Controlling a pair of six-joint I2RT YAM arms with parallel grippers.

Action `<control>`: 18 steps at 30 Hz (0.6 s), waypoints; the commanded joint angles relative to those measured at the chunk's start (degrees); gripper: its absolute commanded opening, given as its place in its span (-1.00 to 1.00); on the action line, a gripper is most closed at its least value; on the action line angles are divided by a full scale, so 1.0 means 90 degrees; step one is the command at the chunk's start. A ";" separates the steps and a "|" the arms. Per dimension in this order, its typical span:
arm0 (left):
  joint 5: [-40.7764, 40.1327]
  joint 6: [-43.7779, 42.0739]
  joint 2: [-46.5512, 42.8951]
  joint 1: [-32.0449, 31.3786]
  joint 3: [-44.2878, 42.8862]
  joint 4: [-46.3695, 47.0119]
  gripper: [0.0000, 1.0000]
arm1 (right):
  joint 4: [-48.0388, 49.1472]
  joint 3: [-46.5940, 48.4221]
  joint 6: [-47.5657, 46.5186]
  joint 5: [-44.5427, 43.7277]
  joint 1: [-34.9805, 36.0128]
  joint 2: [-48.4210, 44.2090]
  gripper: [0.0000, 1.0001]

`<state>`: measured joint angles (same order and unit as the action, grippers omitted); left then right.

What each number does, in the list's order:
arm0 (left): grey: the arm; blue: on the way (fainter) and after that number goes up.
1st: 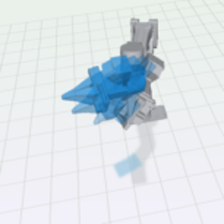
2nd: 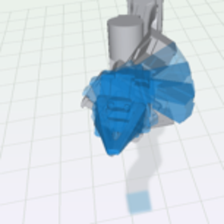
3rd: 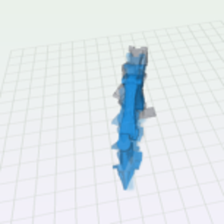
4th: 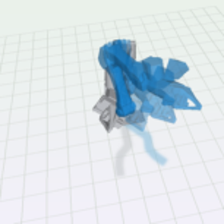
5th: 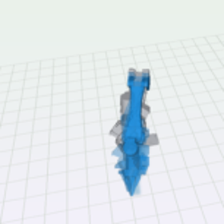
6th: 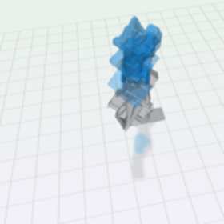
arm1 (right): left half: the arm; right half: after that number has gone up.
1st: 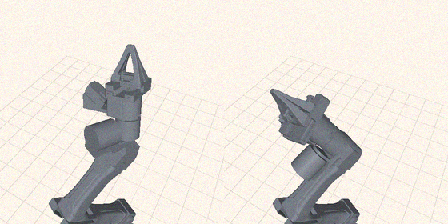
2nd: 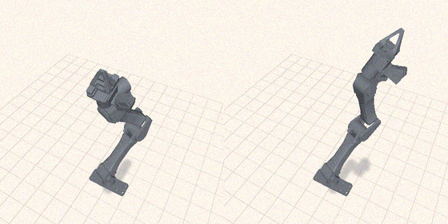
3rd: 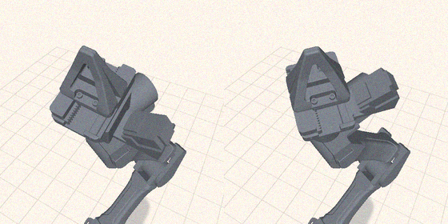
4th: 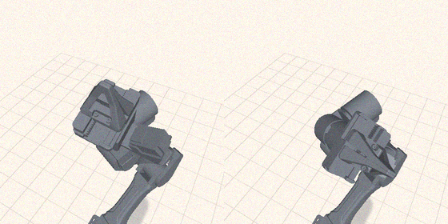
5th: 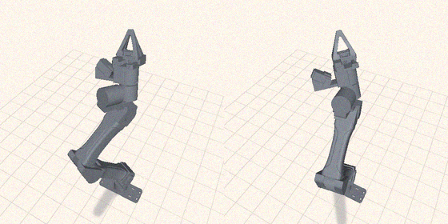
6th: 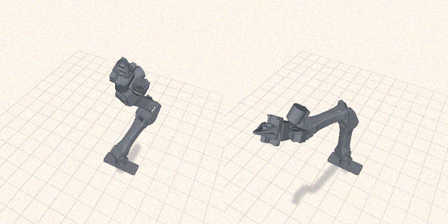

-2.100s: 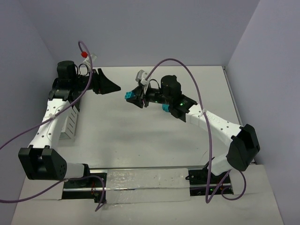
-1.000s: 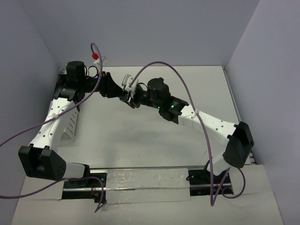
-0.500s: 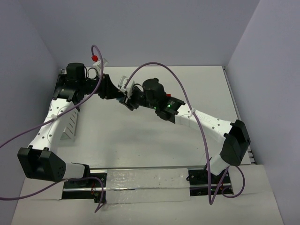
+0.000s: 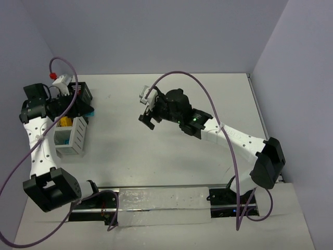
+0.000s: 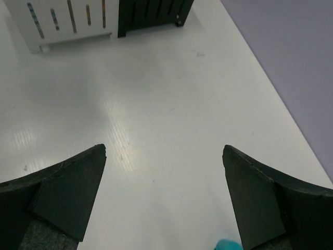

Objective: Sort the legos into containers by color

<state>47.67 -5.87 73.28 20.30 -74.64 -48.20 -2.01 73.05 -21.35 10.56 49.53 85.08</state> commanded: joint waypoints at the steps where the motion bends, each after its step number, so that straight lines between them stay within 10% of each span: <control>1: -0.1473 -0.1147 -0.0386 0.0649 -0.0017 -0.0820 -1.00 | -0.0338 -0.0315 0.0117 0.0153 -0.0369 -0.0519 1.00; 7: -0.3875 -0.0853 -0.0663 0.0860 0.0113 -0.0426 -1.00 | -0.1004 -0.0186 0.0282 0.0515 -0.1108 -0.0557 1.00; 18: -0.5089 -0.0692 -0.0993 0.1098 0.1090 0.0187 -1.00 | -0.1731 0.0207 0.0135 0.0536 -0.1774 -0.0430 1.00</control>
<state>7.02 -12.64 65.79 28.86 -67.84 -50.79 -15.33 71.35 -19.80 14.62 34.83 82.54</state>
